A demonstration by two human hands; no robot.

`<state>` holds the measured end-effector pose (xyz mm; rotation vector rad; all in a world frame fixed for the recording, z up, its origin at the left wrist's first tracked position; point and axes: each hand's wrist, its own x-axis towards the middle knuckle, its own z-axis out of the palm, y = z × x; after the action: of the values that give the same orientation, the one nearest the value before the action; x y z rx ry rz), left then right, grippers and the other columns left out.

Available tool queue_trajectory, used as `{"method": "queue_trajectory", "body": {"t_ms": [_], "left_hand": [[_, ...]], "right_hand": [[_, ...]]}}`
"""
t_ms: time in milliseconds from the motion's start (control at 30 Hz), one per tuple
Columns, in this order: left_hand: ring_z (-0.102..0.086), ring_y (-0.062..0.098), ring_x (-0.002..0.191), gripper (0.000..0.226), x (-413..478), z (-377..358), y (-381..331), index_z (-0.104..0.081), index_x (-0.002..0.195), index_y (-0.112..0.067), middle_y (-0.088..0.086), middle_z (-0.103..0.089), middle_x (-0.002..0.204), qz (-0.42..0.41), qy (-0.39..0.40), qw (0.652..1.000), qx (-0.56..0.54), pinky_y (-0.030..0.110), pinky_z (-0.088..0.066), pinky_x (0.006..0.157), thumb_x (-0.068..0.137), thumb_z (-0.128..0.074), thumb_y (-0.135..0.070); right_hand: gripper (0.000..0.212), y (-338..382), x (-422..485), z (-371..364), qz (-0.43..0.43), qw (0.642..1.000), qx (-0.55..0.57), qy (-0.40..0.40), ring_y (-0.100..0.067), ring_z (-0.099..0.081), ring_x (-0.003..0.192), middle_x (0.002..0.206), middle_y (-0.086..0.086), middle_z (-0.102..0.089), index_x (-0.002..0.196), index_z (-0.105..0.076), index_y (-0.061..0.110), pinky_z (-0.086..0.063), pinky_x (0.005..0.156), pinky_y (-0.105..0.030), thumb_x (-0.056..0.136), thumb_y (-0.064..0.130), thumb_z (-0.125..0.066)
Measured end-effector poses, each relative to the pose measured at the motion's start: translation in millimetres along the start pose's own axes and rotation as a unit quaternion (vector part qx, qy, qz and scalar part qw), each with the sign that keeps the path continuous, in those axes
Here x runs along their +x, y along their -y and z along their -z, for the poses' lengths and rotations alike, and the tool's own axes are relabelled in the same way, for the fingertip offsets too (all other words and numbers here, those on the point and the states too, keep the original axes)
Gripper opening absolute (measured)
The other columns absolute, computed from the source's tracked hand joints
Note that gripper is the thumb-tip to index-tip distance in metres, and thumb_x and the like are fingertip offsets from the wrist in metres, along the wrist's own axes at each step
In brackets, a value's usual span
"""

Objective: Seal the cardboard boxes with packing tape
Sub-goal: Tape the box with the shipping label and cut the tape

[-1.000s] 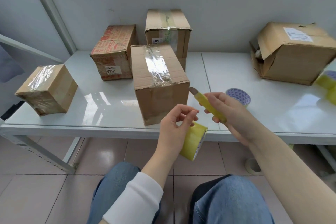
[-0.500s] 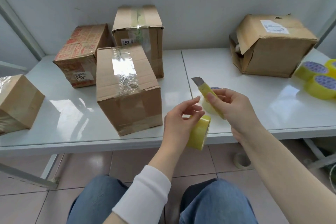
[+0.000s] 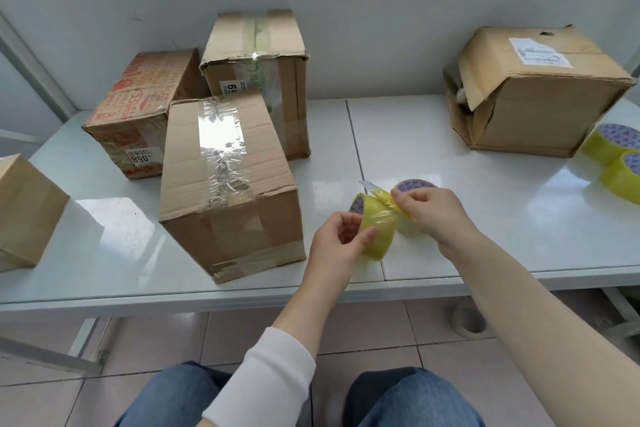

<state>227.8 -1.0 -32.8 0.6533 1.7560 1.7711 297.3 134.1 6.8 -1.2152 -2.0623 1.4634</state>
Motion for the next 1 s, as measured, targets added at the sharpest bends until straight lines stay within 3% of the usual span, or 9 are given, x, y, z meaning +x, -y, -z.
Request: {"method": "queue_trajectory", "body": {"t_ms": [100,267,367,467,567,633,767,867,1000], "left_hand": [[-0.058,-0.007,0.069,0.014,4.6,-2.2,0.8,-0.059,0.086,-0.020,-0.007,-0.063,0.082,-0.009,-0.002,1.000,0.005,0.009,-0.045,0.068,0.088,-0.064,-0.007],[-0.057,0.002,0.081,0.006,16.3,-6.7,-6.2,-0.059,0.097,-0.020,-0.006,-0.064,0.093,-0.015,-0.022,0.996,0.085,0.006,-0.043,0.071,0.091,-0.061,-0.018],[-0.056,0.012,0.105,0.034,19.4,-7.9,-12.4,-0.054,0.127,-0.014,0.001,-0.061,0.119,-0.032,-0.018,0.980,0.198,0.014,-0.041,0.088,0.094,-0.058,-0.020],[-0.050,0.012,0.118,0.047,0.8,1.4,-26.7,-0.045,0.138,-0.013,0.002,-0.054,0.130,-0.101,-0.006,0.955,0.277,0.014,-0.035,0.097,0.094,-0.057,-0.017],[-0.060,0.008,0.099,0.035,-31.2,31.4,-57.6,-0.057,0.125,-0.015,0.001,-0.063,0.114,-0.271,-0.034,0.915,0.297,0.016,-0.047,0.087,0.091,-0.059,-0.022],[-0.061,0.009,0.085,0.024,-41.7,70.2,-79.4,-0.066,0.108,-0.018,-0.003,-0.066,0.097,-0.368,-0.097,0.863,0.332,0.017,-0.049,0.076,0.089,-0.057,-0.028],[-0.057,0.016,0.112,0.042,-32.4,153.6,-94.7,-0.071,0.104,-0.017,-0.003,-0.067,0.114,-0.363,-0.134,0.785,0.483,0.035,-0.042,0.098,0.079,-0.060,-0.050],[-0.052,0.019,0.124,0.049,-25.5,177.0,-78.3,-0.070,0.107,-0.020,-0.004,-0.064,0.122,-0.314,-0.079,0.788,0.524,0.053,-0.039,0.102,0.076,-0.057,-0.056],[-0.049,0.015,0.125,0.046,-22.0,177.9,-64.8,-0.069,0.109,-0.016,-0.003,-0.063,0.122,-0.339,-0.074,0.824,0.448,0.040,-0.040,0.105,0.078,-0.061,-0.049]], "right_hand": [[0.037,-1.8,5.8,-2.9,0.060,0.990,-0.121,-0.037,-0.022,-0.056,0.084,0.092,-0.014,-0.069,0.087,-0.070,0.003,-0.038,0.071,-0.028,0.092,0.035,-0.054],[0.026,-1.5,11.1,5.2,0.147,0.970,-0.130,-0.143,-0.027,-0.057,0.100,0.100,-0.008,-0.068,0.095,-0.069,0.012,-0.042,0.086,-0.034,0.093,0.032,-0.051],[0.024,3.8,8.2,10.8,0.158,0.969,-0.109,-0.156,-0.021,-0.057,0.096,0.102,-0.007,-0.067,0.097,-0.068,0.010,-0.042,0.083,-0.031,0.093,0.028,-0.052],[0.026,15.9,-0.6,13.0,0.173,0.969,-0.086,-0.151,-0.011,-0.053,0.089,0.102,-0.004,-0.067,0.100,-0.068,0.009,-0.035,0.075,-0.022,0.093,0.028,-0.051],[0.022,32.0,-17.1,2.7,0.225,0.960,-0.068,-0.150,-0.010,-0.055,0.089,0.101,-0.004,-0.068,0.098,-0.067,0.011,-0.036,0.074,-0.020,0.094,0.027,-0.052],[0.020,44.0,-32.8,-18.2,0.289,0.946,-0.054,-0.136,-0.012,-0.057,0.090,0.097,0.000,-0.067,0.096,-0.067,0.016,-0.042,0.076,-0.024,0.092,0.031,-0.055],[0.044,54.0,-56.5,-76.6,0.430,0.894,-0.115,-0.045,-0.009,-0.053,0.104,0.112,0.001,-0.063,0.109,-0.068,0.018,-0.037,0.091,-0.018,0.082,0.049,-0.051],[0.053,50.0,-58.3,-102.6,0.455,0.883,-0.116,-0.006,-0.011,-0.045,0.117,0.135,-0.010,-0.049,0.120,-0.062,0.019,-0.033,0.096,-0.014,0.079,0.052,-0.053],[0.046,41.1,-50.5,-110.2,0.492,0.864,-0.111,-0.015,-0.012,-0.040,0.121,0.139,-0.018,-0.042,0.121,-0.050,0.025,-0.028,0.098,-0.009,0.080,0.045,-0.057]]}}
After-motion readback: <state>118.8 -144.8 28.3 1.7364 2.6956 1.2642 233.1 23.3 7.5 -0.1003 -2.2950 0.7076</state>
